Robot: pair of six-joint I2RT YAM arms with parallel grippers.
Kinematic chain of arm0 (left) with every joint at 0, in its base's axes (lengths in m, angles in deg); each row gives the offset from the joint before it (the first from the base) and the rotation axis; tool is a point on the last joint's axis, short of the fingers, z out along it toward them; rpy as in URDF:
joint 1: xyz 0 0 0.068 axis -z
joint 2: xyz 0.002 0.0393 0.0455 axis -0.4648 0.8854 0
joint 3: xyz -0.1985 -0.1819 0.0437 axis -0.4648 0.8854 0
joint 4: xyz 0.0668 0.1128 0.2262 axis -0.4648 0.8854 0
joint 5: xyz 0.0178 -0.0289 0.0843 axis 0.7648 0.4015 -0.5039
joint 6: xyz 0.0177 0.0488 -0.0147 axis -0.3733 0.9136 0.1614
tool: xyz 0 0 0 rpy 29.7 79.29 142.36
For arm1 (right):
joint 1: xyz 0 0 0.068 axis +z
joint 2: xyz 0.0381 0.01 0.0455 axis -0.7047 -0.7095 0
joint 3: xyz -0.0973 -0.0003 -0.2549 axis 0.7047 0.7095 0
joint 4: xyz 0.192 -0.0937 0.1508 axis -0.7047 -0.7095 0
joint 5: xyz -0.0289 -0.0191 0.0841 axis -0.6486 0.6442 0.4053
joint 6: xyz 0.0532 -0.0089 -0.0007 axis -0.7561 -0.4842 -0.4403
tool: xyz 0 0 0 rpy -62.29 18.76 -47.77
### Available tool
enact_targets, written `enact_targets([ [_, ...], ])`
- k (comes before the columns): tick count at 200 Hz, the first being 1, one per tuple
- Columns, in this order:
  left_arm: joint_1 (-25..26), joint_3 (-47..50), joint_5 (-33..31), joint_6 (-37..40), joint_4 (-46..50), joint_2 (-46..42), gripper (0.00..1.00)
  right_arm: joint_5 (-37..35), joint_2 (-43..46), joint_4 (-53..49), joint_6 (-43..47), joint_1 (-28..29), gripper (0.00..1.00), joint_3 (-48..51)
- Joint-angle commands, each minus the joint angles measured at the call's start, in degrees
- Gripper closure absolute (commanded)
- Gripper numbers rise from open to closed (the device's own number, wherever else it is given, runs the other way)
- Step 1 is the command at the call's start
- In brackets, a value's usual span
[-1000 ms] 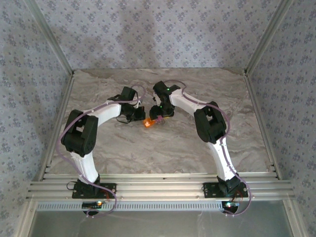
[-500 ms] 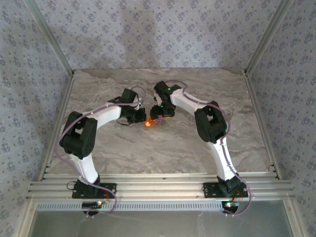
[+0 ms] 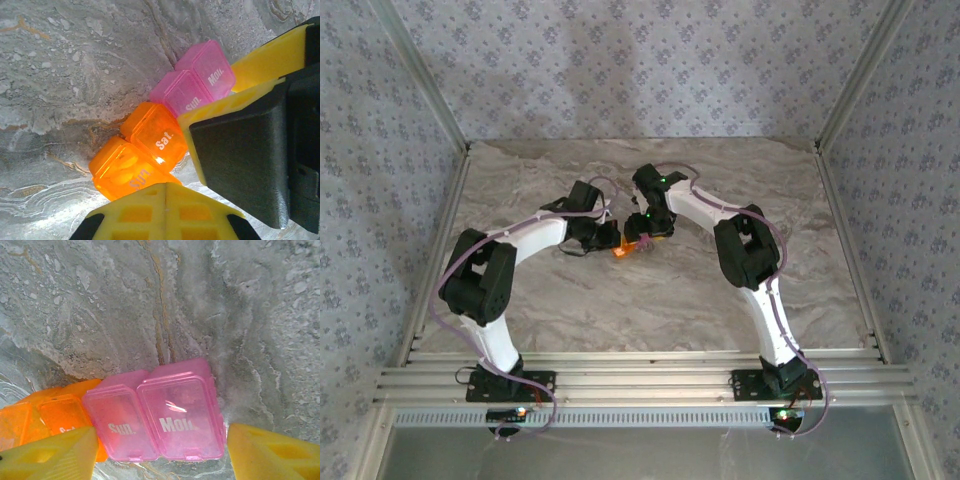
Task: Sort the pills into containers
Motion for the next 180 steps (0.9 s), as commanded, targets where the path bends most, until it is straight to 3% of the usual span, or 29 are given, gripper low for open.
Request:
enact_targets([
  [1, 0.4, 1.5, 1.1, -0.8, -0.6, -1.7, 1.00, -0.4, -2.0, -1.9, -1.3, -0.7, 0.30, 0.9],
  [180, 1.4, 2.2, 0.3, -0.4, -1.7, 2.1, 1.00, 0.4, -2.9, -2.2, -2.4, -1.1, 0.31, 0.5],
])
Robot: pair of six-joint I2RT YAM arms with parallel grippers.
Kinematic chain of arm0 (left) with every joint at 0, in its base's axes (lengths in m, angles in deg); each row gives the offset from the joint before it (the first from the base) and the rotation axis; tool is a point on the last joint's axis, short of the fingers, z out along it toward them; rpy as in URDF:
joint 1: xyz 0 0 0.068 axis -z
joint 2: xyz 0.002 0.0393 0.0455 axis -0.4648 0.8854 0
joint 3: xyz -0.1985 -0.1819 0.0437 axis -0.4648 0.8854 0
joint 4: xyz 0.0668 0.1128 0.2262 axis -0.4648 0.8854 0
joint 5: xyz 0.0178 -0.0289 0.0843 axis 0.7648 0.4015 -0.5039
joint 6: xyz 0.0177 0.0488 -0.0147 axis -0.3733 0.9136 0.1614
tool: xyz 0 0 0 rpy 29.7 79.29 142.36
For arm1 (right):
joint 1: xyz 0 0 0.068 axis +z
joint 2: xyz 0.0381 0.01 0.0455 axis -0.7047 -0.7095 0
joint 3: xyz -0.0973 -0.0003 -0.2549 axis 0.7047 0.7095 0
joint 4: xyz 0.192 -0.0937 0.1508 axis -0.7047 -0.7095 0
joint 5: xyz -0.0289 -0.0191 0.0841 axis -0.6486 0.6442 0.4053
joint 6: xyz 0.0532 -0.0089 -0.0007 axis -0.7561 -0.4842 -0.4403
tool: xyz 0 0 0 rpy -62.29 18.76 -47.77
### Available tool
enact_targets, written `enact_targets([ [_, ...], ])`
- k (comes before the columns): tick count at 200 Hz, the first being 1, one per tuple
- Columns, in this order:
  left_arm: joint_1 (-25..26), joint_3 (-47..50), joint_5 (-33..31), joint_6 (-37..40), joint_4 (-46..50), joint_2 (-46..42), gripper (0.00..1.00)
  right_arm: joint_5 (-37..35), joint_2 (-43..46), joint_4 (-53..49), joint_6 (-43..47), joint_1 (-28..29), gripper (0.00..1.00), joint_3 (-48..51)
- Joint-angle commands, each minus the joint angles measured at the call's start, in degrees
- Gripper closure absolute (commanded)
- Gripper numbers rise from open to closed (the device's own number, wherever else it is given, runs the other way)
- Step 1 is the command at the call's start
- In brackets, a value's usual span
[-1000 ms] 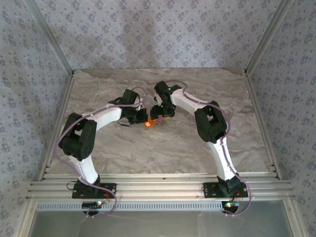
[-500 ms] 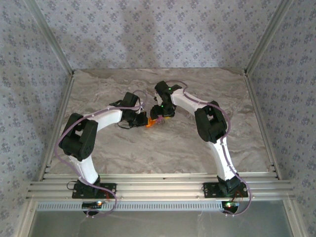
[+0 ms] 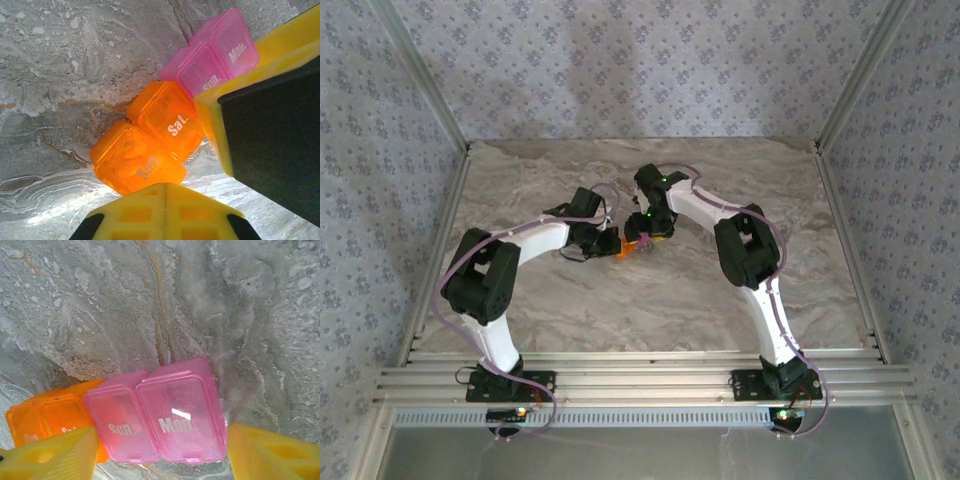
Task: Sort the pills into containers
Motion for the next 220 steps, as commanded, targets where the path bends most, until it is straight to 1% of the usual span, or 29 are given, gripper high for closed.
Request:
enact_targets([
  [1, 0.6, -0.2, 0.3, 0.0, -0.3, 1.4, 1.00, -1.5, -2.6, -2.3, -1.3, -0.6, 0.31, 0.5],
  [111, 1.1, -0.8, -1.8, 1.3, 0.6, 3.1, 1.00, -1.2, -3.1, -2.7, -1.5, -0.9, 0.31, 0.1],
  [176, 1.0, -3.8, -3.1, 3.1, 2.5, 2.6, 1.00, -0.9, -3.8, -3.4, -1.7, -1.2, 0.31, -1.4],
  [197, 0.9, -4.8, -3.2, 3.7, 2.5, 2.2, 0.97, -0.7, -3.8, -3.7, -1.7, -1.4, 0.31, -1.9],
  [220, 0.8, -5.4, -3.3, 4.1, 2.0, 0.8, 0.91, -0.6, -3.5, -4.4, -1.7, -1.8, 0.31, -2.9],
])
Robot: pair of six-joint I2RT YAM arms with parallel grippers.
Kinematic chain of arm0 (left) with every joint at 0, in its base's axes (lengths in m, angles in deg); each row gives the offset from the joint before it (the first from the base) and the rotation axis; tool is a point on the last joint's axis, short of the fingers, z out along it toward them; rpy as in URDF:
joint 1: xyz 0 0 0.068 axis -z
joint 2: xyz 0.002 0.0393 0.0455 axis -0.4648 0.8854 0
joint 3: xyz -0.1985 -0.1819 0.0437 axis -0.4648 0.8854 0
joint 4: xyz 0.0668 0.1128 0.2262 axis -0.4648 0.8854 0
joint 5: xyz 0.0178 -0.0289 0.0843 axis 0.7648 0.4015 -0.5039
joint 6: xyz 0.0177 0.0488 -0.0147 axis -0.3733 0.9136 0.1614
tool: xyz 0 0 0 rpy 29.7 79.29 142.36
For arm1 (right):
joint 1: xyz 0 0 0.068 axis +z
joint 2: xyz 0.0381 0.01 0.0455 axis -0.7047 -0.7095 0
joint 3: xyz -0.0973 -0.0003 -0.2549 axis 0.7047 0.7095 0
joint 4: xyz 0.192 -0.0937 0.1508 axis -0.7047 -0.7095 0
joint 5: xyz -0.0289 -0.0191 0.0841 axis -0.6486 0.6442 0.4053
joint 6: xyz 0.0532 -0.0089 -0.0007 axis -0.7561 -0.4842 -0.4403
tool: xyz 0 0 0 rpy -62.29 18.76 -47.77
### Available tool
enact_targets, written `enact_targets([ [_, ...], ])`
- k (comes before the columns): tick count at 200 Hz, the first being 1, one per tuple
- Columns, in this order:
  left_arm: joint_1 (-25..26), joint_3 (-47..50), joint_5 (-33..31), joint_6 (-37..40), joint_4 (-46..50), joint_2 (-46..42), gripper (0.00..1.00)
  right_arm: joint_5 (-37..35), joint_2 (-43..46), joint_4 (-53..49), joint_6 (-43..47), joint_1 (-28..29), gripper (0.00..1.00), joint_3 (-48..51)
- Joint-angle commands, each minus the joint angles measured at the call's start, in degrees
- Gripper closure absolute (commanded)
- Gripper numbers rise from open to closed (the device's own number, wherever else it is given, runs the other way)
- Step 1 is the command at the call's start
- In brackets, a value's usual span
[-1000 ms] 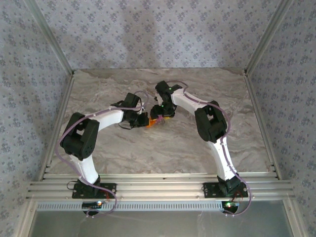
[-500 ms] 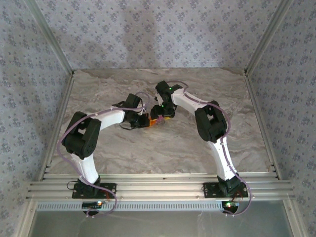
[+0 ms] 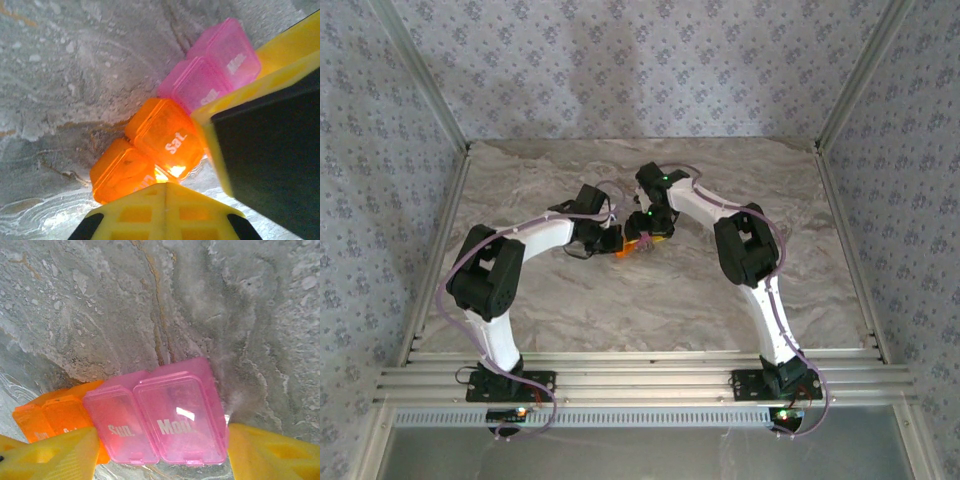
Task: Sort the pills into containers
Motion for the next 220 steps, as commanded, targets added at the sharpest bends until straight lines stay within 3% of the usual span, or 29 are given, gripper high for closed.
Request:
enact_targets([
  [1, 0.0, -2.0, -0.8, 1.6, 0.4, -1.4, 0.91, -2.7, -2.2, -3.1, -1.3, -1.0, 0.31, -1.3],
  [57, -2.0, 0.2, -3.0, 2.2, -5.5, -9.8, 0.71, -1.7, 2.1, -3.4, -4.0, -3.3, 0.31, -4.7],
  [87, -4.1, 2.4, -4.5, 2.3, -9.9, -15.3, 0.52, -1.6, 6.0, -3.0, -5.7, -4.8, 0.29, -7.2],
  [105, -5.3, 3.2, -5.6, 2.6, -11.4, -18.1, 0.32, -1.9, 8.7, -2.6, -6.6, -5.8, 0.28, -8.0],
  [113, -5.8, 3.2, -6.3, 2.7, -11.4, -19.3, 0.17, -1.8, 10.1, -2.1, -7.1, -6.4, 0.28, -7.9],
  [119, -6.1, 3.2, -6.9, 2.9, -11.4, -20.1, 0.01, -1.8, 11.4, -1.7, -7.3, -6.8, 0.27, -7.8],
  [179, -7.2, 10.2, -19.7, 7.5, -19.0, -31.8, 0.00, -2.6, 27.2, 5.6, -5.3, -13.7, 0.19, 0.0],
  [220, -7.6, 16.3, -29.2, 13.1, -22.6, -40.6, 0.00, -9.9, 39.3, 12.0, -5.3, -20.2, 0.08, 12.6],
])
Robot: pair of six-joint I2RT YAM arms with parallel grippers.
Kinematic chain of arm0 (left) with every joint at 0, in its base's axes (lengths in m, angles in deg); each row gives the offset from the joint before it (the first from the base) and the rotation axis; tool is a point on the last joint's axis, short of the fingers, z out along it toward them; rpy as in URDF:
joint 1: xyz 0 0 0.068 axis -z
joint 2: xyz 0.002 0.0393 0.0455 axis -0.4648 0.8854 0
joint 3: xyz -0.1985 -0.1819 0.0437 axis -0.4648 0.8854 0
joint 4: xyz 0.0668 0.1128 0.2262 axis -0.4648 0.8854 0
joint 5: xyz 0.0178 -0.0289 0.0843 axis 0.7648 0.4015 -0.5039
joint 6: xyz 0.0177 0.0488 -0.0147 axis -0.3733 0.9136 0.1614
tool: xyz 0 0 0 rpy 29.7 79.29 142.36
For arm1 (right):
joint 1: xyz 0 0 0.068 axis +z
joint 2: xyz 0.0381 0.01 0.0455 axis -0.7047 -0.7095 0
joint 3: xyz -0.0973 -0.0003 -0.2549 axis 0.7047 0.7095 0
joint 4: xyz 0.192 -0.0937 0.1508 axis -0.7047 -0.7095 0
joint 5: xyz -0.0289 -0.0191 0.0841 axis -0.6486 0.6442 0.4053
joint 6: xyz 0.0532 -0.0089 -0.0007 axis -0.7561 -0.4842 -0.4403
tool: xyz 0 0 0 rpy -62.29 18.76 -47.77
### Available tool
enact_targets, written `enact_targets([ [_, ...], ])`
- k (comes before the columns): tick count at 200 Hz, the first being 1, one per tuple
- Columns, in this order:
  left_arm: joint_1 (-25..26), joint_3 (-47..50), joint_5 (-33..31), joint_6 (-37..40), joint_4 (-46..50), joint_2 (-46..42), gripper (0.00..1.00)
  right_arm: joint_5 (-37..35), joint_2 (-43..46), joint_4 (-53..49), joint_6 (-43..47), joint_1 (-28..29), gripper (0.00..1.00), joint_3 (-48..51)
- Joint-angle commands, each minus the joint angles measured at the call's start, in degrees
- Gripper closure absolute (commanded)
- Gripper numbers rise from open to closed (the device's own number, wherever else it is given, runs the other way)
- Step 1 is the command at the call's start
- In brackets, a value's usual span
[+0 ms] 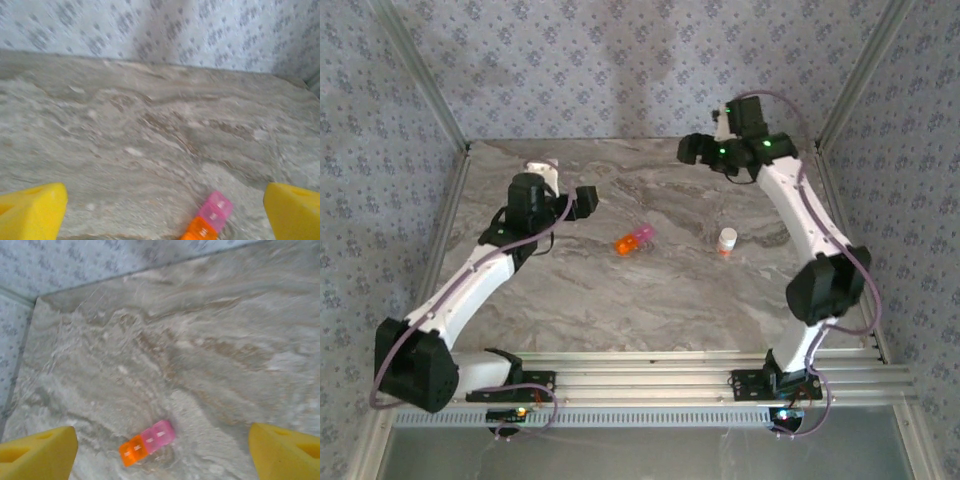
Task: Sort the pills into containers
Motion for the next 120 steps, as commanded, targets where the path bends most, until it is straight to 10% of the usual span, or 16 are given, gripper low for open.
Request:
enact_targets([
  [1, -0.7, 2.6, -8.1, 5.5, -4.4, -4.5, 0.00, -5.6, 5.0, 3.9, 0.4, -3.2, 0.08, 6.5],
  [120, -8.4, 28.9, -14.7, 18.5, -8.2, -26.2, 0.00, -24.2, 25.7, 30.0, 7.1, -19.2, 0.00, 46.7],
])
